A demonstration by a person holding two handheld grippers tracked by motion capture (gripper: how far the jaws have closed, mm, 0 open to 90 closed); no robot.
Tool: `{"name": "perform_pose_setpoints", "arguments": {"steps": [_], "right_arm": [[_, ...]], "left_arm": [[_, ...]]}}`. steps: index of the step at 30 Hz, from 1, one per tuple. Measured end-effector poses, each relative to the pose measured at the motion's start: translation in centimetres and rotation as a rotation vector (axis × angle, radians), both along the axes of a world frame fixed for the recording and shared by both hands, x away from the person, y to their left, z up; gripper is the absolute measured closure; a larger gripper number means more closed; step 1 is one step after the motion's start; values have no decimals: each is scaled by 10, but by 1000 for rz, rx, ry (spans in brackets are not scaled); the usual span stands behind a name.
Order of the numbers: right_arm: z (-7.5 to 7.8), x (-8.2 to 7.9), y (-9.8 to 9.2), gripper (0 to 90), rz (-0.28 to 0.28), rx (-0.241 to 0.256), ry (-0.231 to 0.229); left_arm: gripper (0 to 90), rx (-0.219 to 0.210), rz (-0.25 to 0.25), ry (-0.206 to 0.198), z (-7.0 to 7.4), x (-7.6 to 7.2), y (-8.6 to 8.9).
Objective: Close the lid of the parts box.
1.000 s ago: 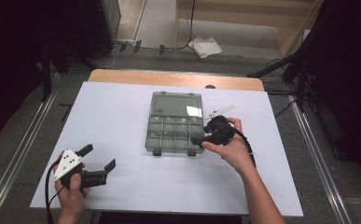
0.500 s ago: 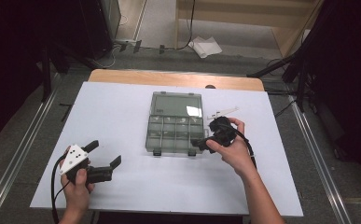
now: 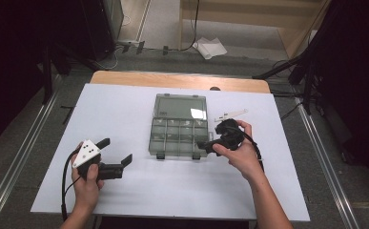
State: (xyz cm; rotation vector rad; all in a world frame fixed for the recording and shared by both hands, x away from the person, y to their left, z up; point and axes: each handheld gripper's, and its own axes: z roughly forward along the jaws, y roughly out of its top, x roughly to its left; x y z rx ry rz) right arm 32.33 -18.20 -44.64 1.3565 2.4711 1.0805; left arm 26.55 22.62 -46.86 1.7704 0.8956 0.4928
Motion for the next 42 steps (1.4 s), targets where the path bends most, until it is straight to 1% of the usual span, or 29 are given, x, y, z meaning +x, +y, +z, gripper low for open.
{"name": "perform_pose_setpoints", "arguments": {"steps": [2, 4, 5, 10, 11, 12, 17, 19, 21, 22, 25, 27, 28, 30, 32, 33, 35, 37, 39, 41, 42], "right_arm": [[0, 0, 0, 31, 2, -7, 1], [0, 1, 0, 31, 1, -17, -1], [0, 0, 1, 32, 2, -22, 7], [1, 1, 0, 31, 1, -24, -2], [1, 1, 1, 30, -5, -21, -1], [0, 2, 0, 30, -7, -25, -11], [4, 5, 0, 30, -20, -27, -11], [7, 7, -1, 30, -24, -12, -10], [9, 8, -1, 30, -26, 0, -6], [10, 9, -2, 31, -26, 5, -8], [12, 11, -3, 32, -38, 8, -2], [12, 12, -5, 39, -51, 14, 2], [12, 13, -7, 43, -63, 16, 0], [12, 15, -10, 50, -73, 36, 9], [12, 16, -12, 58, -91, 41, 15], [12, 18, -14, 65, -102, 36, 9], [13, 20, -16, 72, -120, 43, 15], [15, 23, -19, 79, -135, 46, 8], [15, 26, -20, 84, -149, 53, 11], [15, 31, -21, 84, -156, 48, 10], [15, 33, -20, 84, -164, 43, 9]], "left_arm": [[0, -11, -11, 7, 1, 4, -2], [0, -7, -17, 12, 2, 7, -4], [0, -10, -17, 11, 2, 9, -5], [0, -23, -12, 24, 3, 19, -6], [0, -25, -14, 21, 3, 22, -6], [0, -24, -15, 20, 3, 24, -7], [0, -29, -25, 17, 10, 36, -11], [0, -36, -27, 16, 12, 41, -14], [0, -52, -33, 21, 14, 46, -17], [0, -48, -36, 18, 15, 48, -19], [0, -44, -43, 22, 16, 56, -26], [0, -34, -41, 24, 16, 61, -31], [0, -36, -38, 26, 15, 64, -33], [0, -48, -39, 44, 15, 70, -37], [0, -48, -37, 54, 14, 76, -40], [0, -41, -34, 60, 14, 79, -41], [0, -32, -35, 71, 14, 85, -44], [0, -19, -38, 80, 16, 91, -48], [0, -15, -47, 79, 18, 95, -52], [0, -8, -56, 74, 21, 99, -55], [0, -11, -61, 69, 23, 101, -57]]}}
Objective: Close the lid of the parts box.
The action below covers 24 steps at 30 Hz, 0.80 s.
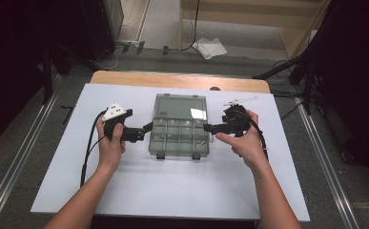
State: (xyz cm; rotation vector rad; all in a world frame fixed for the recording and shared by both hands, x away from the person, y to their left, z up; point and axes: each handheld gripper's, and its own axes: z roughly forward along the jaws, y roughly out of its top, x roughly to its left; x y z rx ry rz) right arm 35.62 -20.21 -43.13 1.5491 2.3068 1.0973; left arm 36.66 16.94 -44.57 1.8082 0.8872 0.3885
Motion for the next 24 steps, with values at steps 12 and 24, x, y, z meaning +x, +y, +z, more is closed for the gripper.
{"name": "perform_pose_setpoints", "arguments": {"steps": [12, 24], "right_arm": [[-8, 25, 1, 72, -37, 15, 34], [-13, 42, -1, 109, -56, 70, 41]], "left_arm": [[0, 7, -34, 52, -3, 29, -23], [0, 12, -38, 126, -14, 58, -37]]}}
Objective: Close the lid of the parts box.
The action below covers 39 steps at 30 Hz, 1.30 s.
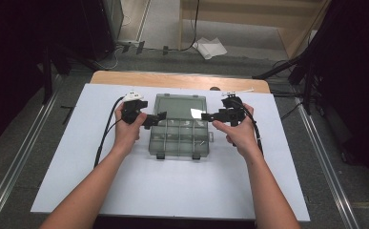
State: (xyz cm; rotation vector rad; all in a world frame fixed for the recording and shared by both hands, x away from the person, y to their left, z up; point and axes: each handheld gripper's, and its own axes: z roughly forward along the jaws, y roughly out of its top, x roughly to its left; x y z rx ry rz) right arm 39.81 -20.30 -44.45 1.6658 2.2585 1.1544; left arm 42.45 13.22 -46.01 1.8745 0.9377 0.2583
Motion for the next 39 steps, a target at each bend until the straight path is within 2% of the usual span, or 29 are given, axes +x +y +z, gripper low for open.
{"name": "perform_pose_setpoints", "arguments": {"steps": [3, 5, 7, 8, 11, 13, 15, 18, 20, 22, 26, 29, 31, 36, 39], "right_arm": [[-1, 4, 1, 107, -7, 10, -3], [-2, 7, 2, 107, -11, 15, -1], [-4, 11, 3, 108, -10, 13, 6], [-5, 13, 4, 113, -11, 12, 15], [-9, 19, 5, 136, -13, 24, 20], [-12, 23, 5, 144, -10, 30, 28], [-15, 26, 5, 170, -21, 41, 55], [-20, 32, 2, 269, -43, 49, 51], [-22, 35, 1, 303, -49, 72, 71], [-25, 38, 2, 326, -49, 73, 72], [-29, 42, 2, 353, -63, 92, 88], [-33, 46, 3, 373, -56, 90, 105], [-36, 48, 5, 385, -60, 94, 123], [-43, 52, 11, 386, -61, 82, 156], [-48, 56, 12, 386, -67, 78, 182]], "left_arm": [[0, 11, 4, 14, -2, 6, -2], [0, 3, 17, 38, -4, 11, -2], [0, 18, 42, 56, -6, 16, -3], [30, 24, 66, 62, -6, 19, -3], [66, 38, 101, 89, -8, 26, -3], [127, 42, 119, 105, -8, 30, -3], [145, 34, 123, 127, -10, 35, -4], [219, 46, 130, 148, -13, 41, -7], [271, 42, 136, 164, -15, 44, -7], [329, 30, 151, 177, -17, 46, -7], [407, 36, 165, 194, -22, 50, -6], [413, 49, 182, 200, -27, 51, -8], [413, 52, 175, 202, -29, 53, -8], [412, 17, 173, 233, -33, 56, -8], [411, 13, 165, 251, -35, 57, -9]]}}
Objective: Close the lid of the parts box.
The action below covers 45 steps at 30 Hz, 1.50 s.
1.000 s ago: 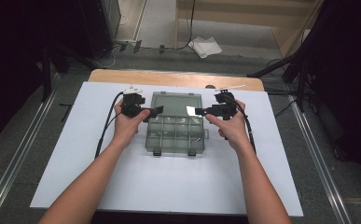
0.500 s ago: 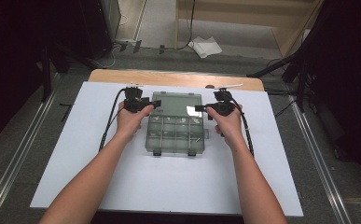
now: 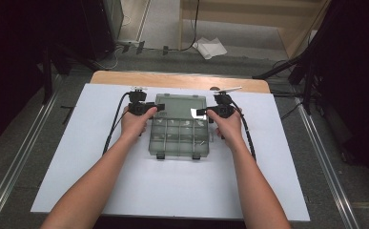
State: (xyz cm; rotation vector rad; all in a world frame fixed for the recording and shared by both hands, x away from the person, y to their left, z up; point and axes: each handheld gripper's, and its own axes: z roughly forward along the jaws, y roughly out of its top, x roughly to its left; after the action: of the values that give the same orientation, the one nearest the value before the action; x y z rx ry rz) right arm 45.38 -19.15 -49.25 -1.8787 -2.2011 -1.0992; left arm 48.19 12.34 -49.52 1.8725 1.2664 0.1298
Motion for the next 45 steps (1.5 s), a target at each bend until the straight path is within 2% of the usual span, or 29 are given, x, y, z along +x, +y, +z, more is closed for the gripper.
{"name": "perform_pose_setpoints", "arguments": {"steps": [5, 8, 13, 16, 18, 19, 20, 24, 28, 30, 32, 37, 38, 39, 42, 45], "right_arm": [[-6, 4, 1, 387, -1, 9, 27], [-9, 6, 1, 406, 12, 15, 19], [-8, 5, -1, 482, 15, 10, 21], [-6, 4, -4, 537, 16, 3, -5], [-4, 2, -6, 581, 9, 0, -35], [-3, 1, -7, 603, 5, 1, -47], [-3, 1, -8, 627, 6, 0, -79], [2, -5, -11, 691, 0, -4, -122], [9, -12, -12, 751, -11, -19, -166], [12, -16, -11, 805, -13, -50, -192], [14, -19, -11, 827, -15, -64, -219], [16, -26, -10, 839, -21, -73, -255], [15, -27, -10, 839, -25, -73, -261], [16, -28, -10, 840, -29, -79, -255], [17, -29, -10, 840, -25, -77, -269], [20, -30, -9, 830, -13, -102, -260]], "left_arm": [[410, 11, 5, 23, -5, 2, -2], [409, 13, 7, 36, -8, 3, -2], [411, 5, 10, 38, -8, 4, -1], [442, -12, 12, 47, -8, 4, 1], [458, -50, 15, 47, -5, 4, 2], [484, -55, 13, 41, -4, 4, 3], [495, -55, 10, 32, -2, 3, 3], [562, -62, 13, 0, 6, 1, 6], [625, -57, 21, -57, 14, -8, 7], [646, -49, 19, -91, 17, -12, 8], [677, -51, 16, -108, 20, -15, 10], [740, -38, 24, -137, 24, -21, 12], [763, -25, 37, -143, 25, -23, 13], [828, -14, 45, -156, 26, -24, 13], [838, 12, 47, -175, 26, -26, 11], [850, 5, 51, -181, 26, -27, 10]]}}
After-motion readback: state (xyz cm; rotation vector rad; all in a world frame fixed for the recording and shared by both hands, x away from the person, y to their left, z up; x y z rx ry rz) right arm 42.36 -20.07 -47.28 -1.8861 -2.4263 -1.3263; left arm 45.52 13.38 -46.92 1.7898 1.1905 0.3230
